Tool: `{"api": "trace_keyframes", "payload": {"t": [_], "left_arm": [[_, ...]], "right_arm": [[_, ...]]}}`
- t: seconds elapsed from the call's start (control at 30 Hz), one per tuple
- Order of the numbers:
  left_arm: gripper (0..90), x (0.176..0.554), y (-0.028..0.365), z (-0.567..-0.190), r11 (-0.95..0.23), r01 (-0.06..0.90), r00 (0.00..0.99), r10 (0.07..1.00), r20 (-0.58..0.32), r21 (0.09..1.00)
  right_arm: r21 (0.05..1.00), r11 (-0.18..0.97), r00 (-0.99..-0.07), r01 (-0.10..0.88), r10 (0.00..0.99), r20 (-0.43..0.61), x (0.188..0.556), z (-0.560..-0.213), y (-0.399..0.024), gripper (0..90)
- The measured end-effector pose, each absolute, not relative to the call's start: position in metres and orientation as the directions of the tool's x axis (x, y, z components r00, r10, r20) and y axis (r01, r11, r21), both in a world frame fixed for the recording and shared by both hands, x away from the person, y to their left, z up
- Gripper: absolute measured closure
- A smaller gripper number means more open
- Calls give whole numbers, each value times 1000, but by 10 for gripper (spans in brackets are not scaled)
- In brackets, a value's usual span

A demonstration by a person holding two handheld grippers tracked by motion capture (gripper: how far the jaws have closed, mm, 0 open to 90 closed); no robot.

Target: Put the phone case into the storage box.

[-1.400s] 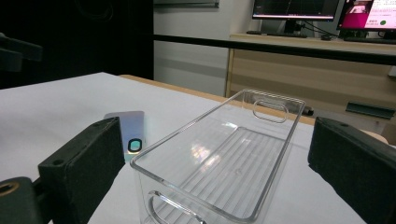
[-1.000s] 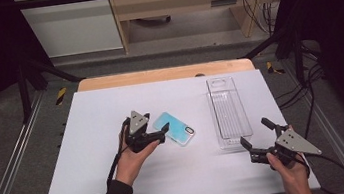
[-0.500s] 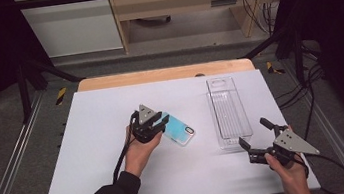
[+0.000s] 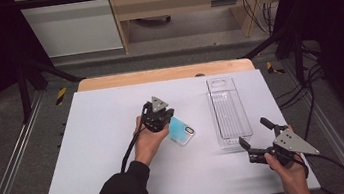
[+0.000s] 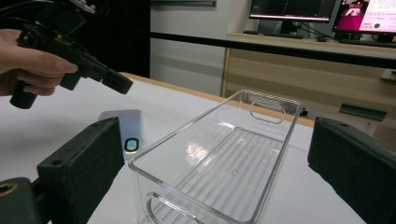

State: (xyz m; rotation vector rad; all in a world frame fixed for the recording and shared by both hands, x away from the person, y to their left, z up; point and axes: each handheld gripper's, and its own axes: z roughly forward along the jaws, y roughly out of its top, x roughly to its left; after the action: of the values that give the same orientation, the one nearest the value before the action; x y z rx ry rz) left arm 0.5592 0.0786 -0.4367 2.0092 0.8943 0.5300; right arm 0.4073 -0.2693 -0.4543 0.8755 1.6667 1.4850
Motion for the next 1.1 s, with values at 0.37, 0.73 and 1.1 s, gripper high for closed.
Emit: {"api": "trace_keyframes", "payload": {"t": [0.37, 0.73, 1.1], "left_arm": [[900, 588, 66, -450, -391, 454, 645, 764, 8, 801], [900, 597, 56, -466, -436, 483, 654, 757, 19, 759], [900, 598, 48, -478, -479, 489, 664, 746, 45, 729]], "right_arm": [[995, 102, -505, 21, 860, -78, 406, -454, -269, 38], [995, 97, -507, 31, 860, -68, 406, -453, -270, 36], [994, 106, -511, 39, 856, -71, 406, -454, -269, 35]]}}
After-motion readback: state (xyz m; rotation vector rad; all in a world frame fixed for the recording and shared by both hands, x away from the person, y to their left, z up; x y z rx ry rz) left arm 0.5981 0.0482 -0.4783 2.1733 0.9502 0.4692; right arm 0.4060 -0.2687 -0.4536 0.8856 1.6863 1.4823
